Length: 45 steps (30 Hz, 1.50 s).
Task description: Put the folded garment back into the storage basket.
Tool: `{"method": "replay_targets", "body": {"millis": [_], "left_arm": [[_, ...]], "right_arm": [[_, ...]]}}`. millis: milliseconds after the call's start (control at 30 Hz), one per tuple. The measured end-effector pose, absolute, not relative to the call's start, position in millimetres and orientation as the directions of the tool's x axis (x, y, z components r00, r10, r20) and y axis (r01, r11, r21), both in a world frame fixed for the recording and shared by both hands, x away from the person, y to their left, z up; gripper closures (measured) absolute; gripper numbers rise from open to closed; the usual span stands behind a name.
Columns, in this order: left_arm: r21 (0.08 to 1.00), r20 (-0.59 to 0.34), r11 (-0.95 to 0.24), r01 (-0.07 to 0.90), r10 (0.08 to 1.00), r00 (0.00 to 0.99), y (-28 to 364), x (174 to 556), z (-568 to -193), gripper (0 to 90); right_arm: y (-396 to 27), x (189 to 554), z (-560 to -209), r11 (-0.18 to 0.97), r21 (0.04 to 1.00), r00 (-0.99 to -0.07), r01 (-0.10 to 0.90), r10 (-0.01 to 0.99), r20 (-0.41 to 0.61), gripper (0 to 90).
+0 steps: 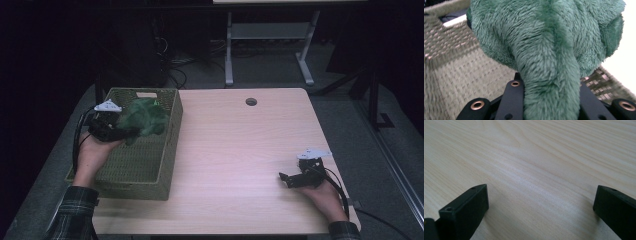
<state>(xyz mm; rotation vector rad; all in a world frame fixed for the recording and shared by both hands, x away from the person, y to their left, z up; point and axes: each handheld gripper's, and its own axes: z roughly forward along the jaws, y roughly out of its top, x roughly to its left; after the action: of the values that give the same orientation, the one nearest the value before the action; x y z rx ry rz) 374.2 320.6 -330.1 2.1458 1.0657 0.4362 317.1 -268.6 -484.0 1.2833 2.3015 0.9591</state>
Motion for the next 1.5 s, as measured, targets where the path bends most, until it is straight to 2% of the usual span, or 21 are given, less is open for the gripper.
{"method": "replay_targets", "body": {"millis": [300,533,900,1233,1300,1333,1367,1500], "left_arm": [[0.683,-0.020,-0.414,0.602,0.813,0.582,337.8,378.8,-357.4,75.4],[0.618,0.002,-0.461,0.637,0.811,0.585,344.6,383.7,-375.4,75.1],[0.565,-0.014,-0.483,0.669,0.805,0.593,341.9,388.5,-393.8,72.5],[0.549,-0.032,-0.484,0.681,0.802,0.596,342.6,387.6,-399.9,56.9],[0.551,-0.038,-0.477,0.685,0.806,0.591,344.0,388.0,-400.0,50.6],[0.554,-0.040,-0.473,0.685,0.806,0.590,344.4,387.9,-399.9,42.4],[0.559,-0.040,-0.472,0.682,0.806,0.590,344.5,387.4,-399.2,42.4],[0.595,-0.029,-0.462,0.658,0.806,0.592,345.8,384.8,-394.0,32.6]], "right_arm": [[-268.6,317.1,-484.0,0.365,0.697,-0.536,0.617,0.843,0.033,0.0],[-268.6,317.1,-484.0,0.366,0.697,-0.537,0.617,0.843,0.032,0.0],[-268.8,317.3,-484.1,0.368,0.700,-0.539,0.612,0.842,0.028,0.0],[-268.8,317.5,-484.0,0.368,0.699,-0.540,0.613,0.841,0.030,0.0],[-268.8,317.5,-484.0,0.369,0.699,-0.540,0.612,0.841,0.029,0.0],[-268.8,317.5,-484.0,0.369,0.699,-0.540,0.612,0.841,0.029,0.0],[-268.8,317.5,-484.0,0.369,0.699,-0.540,0.612,0.841,0.029,0.0],[-268.8,317.3,-484.1,0.368,0.699,-0.538,0.613,0.842,0.028,0.0]]}}
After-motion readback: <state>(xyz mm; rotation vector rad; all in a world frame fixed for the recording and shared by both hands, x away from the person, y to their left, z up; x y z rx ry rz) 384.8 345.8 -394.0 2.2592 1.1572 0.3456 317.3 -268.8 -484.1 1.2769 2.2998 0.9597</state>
